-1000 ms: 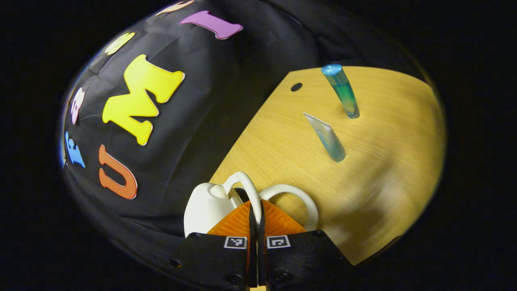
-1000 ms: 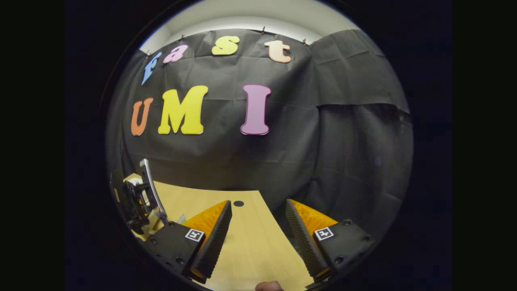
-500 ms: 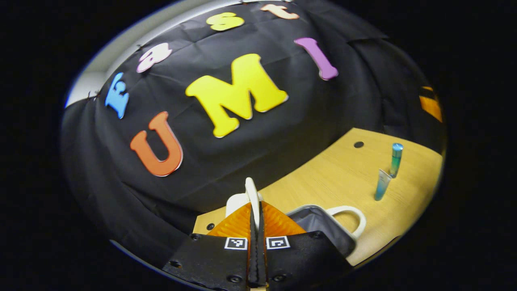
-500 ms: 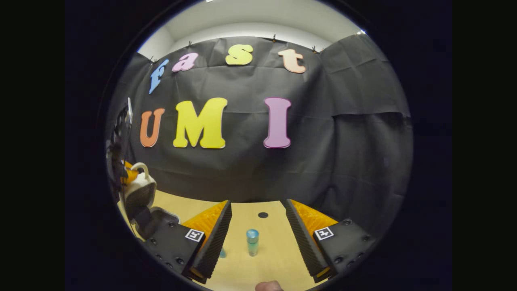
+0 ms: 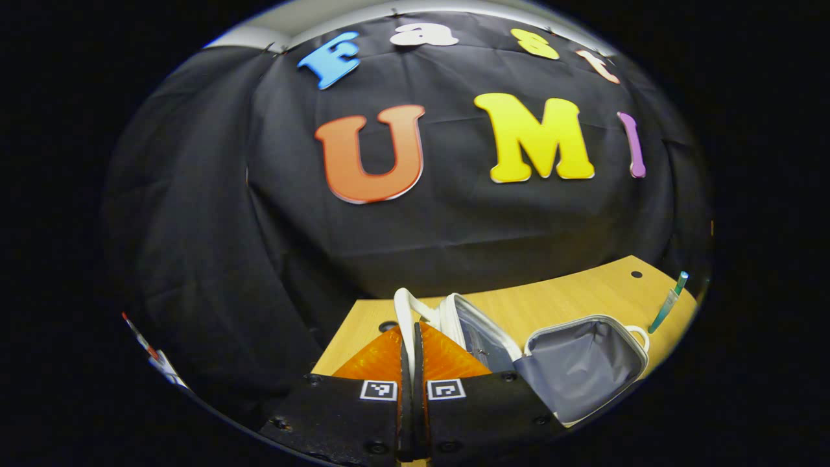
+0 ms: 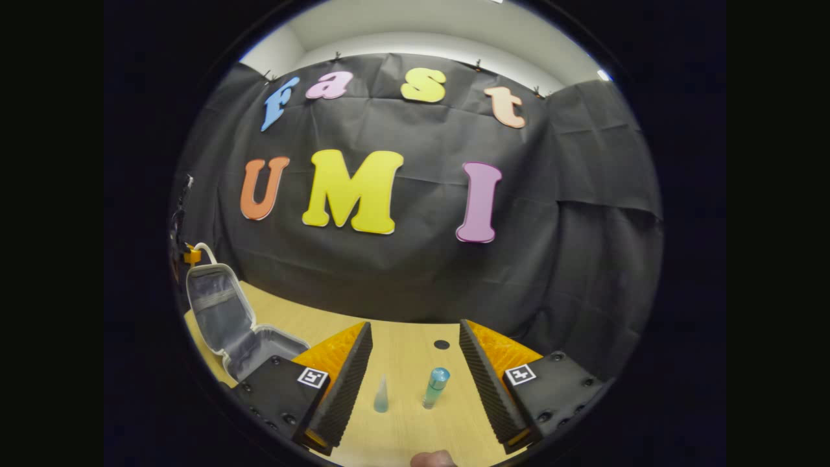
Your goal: First open the suitcase, pack the skin care products into it, and then close the suitcase.
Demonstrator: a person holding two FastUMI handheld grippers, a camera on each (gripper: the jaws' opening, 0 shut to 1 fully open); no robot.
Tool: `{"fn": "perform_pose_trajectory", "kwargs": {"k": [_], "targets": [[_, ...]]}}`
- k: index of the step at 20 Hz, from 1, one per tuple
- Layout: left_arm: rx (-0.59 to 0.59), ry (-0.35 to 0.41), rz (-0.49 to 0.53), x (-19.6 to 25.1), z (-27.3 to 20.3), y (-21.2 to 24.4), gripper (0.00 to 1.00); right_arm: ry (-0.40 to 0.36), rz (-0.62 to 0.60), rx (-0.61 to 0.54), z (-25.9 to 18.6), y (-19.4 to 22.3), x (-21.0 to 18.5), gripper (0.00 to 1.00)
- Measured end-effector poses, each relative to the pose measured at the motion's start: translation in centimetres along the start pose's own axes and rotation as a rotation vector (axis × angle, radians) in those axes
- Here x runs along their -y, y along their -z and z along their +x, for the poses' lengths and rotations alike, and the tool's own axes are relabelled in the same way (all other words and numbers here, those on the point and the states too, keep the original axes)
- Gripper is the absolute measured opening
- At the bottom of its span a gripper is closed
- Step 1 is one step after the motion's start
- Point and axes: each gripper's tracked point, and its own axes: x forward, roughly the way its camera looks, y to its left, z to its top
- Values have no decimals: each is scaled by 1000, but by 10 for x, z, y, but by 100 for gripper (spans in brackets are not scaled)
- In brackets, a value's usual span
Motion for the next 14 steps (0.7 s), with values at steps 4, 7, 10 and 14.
{"fn": "perform_pose_trajectory", "kwargs": {"k": [4, 7, 10, 14], "targets": [[-92, 22, -252, -41, 33, 84, 3, -35, -70, -26, -7, 2, -25, 80], [-207, 7, -426, -57, 43, 145, 3, -68, -120, -31, -5, -3, -47, 80], [-283, 12, -506, -66, 47, 189, 6, -80, -131, -25, -2, -12, -56, 80], [-287, 18, -547, -64, 48, 199, 14, -72, -138, -31, 0, -12, -57, 79]]}}
